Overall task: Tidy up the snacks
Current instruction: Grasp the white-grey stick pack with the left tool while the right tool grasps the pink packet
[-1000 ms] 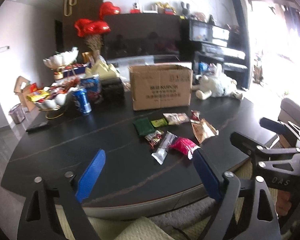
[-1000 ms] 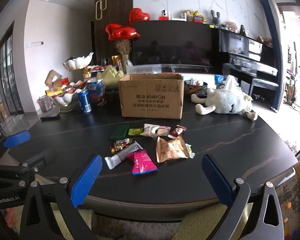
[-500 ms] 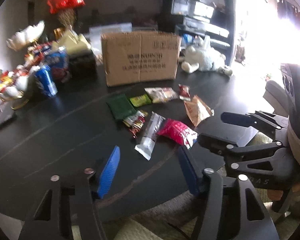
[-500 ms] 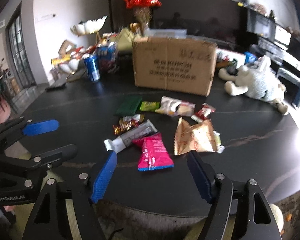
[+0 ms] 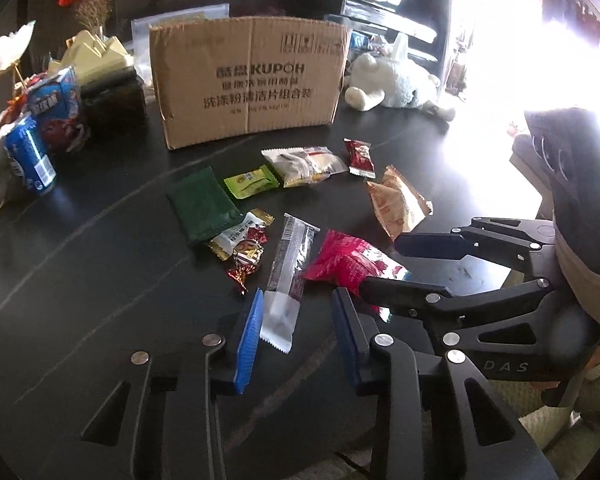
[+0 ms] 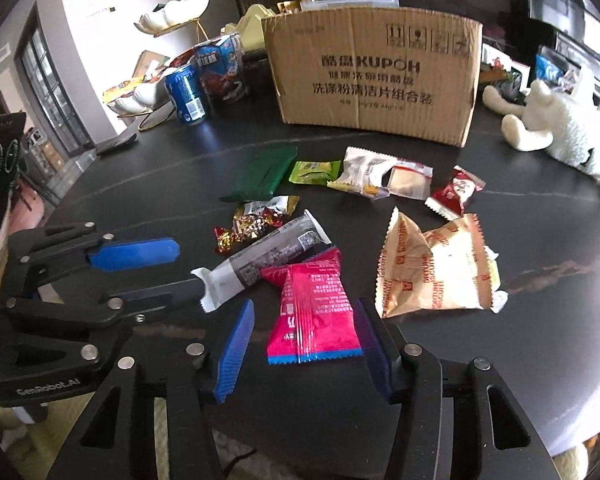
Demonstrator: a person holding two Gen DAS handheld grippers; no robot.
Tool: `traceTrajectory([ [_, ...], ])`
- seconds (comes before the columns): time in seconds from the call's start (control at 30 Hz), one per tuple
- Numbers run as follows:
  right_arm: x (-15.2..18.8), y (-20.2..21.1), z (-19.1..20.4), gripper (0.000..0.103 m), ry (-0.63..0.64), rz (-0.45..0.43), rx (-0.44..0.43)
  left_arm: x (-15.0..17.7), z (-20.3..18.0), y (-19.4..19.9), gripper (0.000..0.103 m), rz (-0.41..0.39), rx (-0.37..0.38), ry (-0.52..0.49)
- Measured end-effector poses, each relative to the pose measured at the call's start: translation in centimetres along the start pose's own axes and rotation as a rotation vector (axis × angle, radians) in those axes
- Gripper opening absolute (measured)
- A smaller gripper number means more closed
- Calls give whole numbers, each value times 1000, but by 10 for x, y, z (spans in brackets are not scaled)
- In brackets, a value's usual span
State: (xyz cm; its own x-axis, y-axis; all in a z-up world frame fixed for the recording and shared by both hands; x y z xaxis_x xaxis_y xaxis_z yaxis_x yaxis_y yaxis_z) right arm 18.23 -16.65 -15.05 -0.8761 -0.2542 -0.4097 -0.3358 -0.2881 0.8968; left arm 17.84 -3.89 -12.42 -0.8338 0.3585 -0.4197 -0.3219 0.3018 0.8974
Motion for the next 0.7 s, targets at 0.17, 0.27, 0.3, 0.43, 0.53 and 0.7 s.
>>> traceTrajectory([
  [0.17,-5,-11,-3,51,3,19,-12,-5,5,-16,32,35,14,0],
  [0.27,-7,-17,-5,49,1,30,-12,-9,8,-25,30,55,19,-1],
  [0.3,-8,-18,-6,48,-2,35,-18,-10,8,-27,29,59,18,-1],
  [0.43,-9,-23,-9,48,-4,38,-23,-14,11,-35,29,69,10,3],
  [0.53,-11,-27,-10,48,-10,44,-32,-15,14,-45,29,91,21,20],
  [0.7,-12,-30,-12,48,-19,49,-45,-14,15,-46,24,83,25,33],
])
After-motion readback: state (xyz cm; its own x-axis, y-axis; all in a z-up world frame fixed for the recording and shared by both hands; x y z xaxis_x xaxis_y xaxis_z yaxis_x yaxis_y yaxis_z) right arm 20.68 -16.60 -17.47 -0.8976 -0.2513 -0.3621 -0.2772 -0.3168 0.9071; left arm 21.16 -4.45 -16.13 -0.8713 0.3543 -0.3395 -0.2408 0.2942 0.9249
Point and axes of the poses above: each gripper's, at about its wrist camera, not at the fingertips, and y roughly against the way its jaws point, z to its left, x to its underside, the point moved 2 cm from there along -y, roughly the way its jaws point, and after that the axes turned 12 degrees about z, right-handed, at the moved point
